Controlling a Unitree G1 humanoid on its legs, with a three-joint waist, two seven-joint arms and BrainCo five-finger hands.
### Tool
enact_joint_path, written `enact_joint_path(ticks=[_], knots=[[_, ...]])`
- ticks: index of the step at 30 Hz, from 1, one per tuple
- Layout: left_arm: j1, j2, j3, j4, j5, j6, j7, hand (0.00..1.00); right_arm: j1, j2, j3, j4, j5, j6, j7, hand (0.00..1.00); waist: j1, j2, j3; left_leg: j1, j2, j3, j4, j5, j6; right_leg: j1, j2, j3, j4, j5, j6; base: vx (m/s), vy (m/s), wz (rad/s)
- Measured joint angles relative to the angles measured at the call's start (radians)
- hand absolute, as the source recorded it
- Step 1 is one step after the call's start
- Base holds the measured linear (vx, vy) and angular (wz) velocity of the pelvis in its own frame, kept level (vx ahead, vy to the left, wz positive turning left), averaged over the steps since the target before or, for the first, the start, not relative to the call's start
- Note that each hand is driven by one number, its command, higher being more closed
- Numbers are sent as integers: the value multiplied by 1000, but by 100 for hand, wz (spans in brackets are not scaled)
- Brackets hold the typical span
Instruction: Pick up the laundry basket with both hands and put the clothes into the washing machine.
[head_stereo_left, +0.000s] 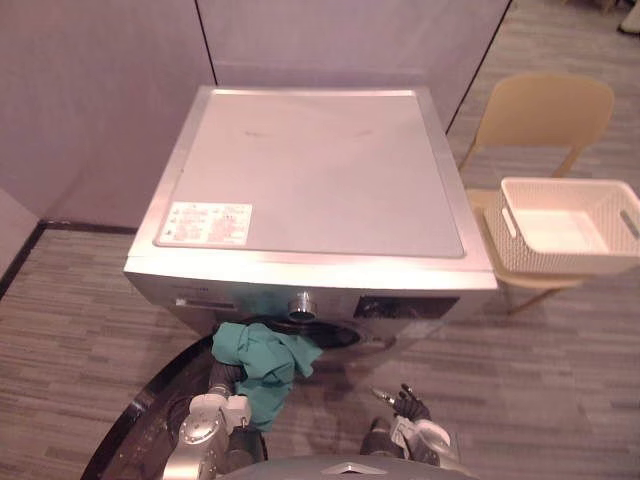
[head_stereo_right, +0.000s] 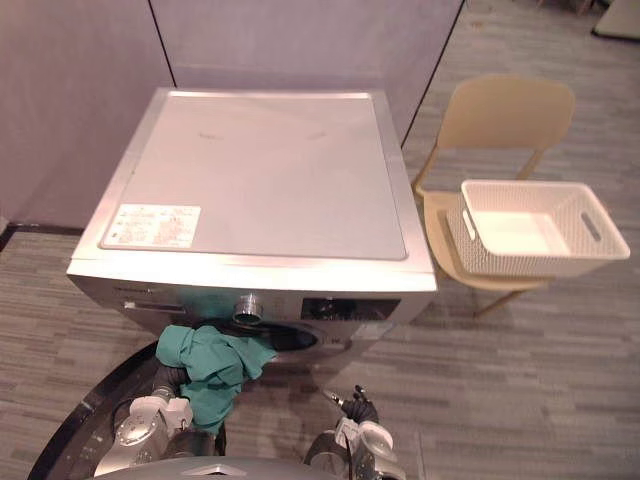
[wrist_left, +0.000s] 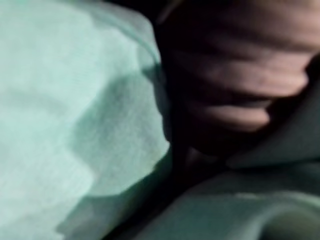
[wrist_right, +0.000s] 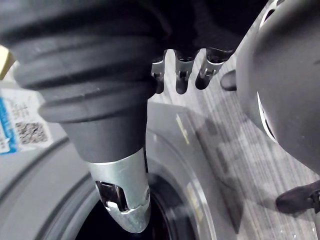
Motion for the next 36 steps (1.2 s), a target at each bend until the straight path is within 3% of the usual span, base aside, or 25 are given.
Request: enact_joint_path(ticks=[2, 4, 8, 14, 20, 24, 27, 33, 35, 36], knots=[[-58, -1, -38, 37, -1, -5, 1, 100, -43, -24, 1, 11, 0, 0, -6, 0, -6, 15, 63, -62, 3, 0, 37, -4, -5, -50, 1, 12, 11, 19, 1, -206, 35, -10], [-123, -8, -59, 79, -1, -5, 4, 100, -75, -44, 1, 19, 0, 1, -16, 0, -11, 13, 121, -121, 9, 0, 70, -8, 0, -104, 1, 14, 27, 29, 1, -164, 17, -6], [-287, -35, -56, 172, -1, -7, 58, 100, -94, -48, 6, -35, 3, -4, -34, 0, -18, -11, 207, -292, 52, -18, 194, -31, -6, -251, 18, 15, 110, 30, -8, -116, -12, -6], [-507, -51, 39, 235, -2, -33, 170, 100, -105, -61, 96, -205, 19, -37, -101, 0, -12, -43, 255, -527, 131, -36, 413, -106, -4, -489, 49, 45, 309, -13, -19, -22, -27, -24], [-772, -34, 152, 293, -12, -46, 296, 100, -135, -39, 160, -433, 134, -106, -136, 0, -13, -61, 312, -758, 200, -71, 618, -178, -18, -737, 76, 72, 525, -91, -40, 3, -51, -24], [-937, 16, 233, 315, -90, -67, 360, 100, -129, -10, 199, -572, 167, -153, -135, 0, -29, -77, 334, -873, 256, -66, 684, -203, -23, -865, 117, 97, 561, -90, -50, -2, -29, -46], [-1074, 71, 266, 355, -136, -69, 379, 100, -124, 11, 211, -618, 164, -159, -131, 0, -44, -92, 345, -910, 288, -57, 692, -206, -27, -905, 147, 102, 545, -74, -59, 16, 8, -39], [-1303, 171, 266, 376, -212, -70, 382, 100, -115, 13, 222, -659, 157, -173, -100, 0, -54, -96, 346, -930, 347, 15, 669, -206, -27, -949, 199, 126, 461, -3, -60, 24, 41, -46], [-1418, 217, 260, 376, -287, -71, 381, 100, -103, 13, 221, -678, 158, -173, -90, 0, -58, -95, 346, -930, 368, 40, 669, -206, -27, -955, 212, 129, 445, 8, -62, 17, 41, -32], [-1447, 235, 275, 325, -327, -96, 372, 100, -90, 14, 225, -687, 158, -174, -82, 0, -65, -100, 347, -930, 374, 45, 669, -206, -27, -956, 217, 130, 443, 10, -63, 16, 36, -15]])
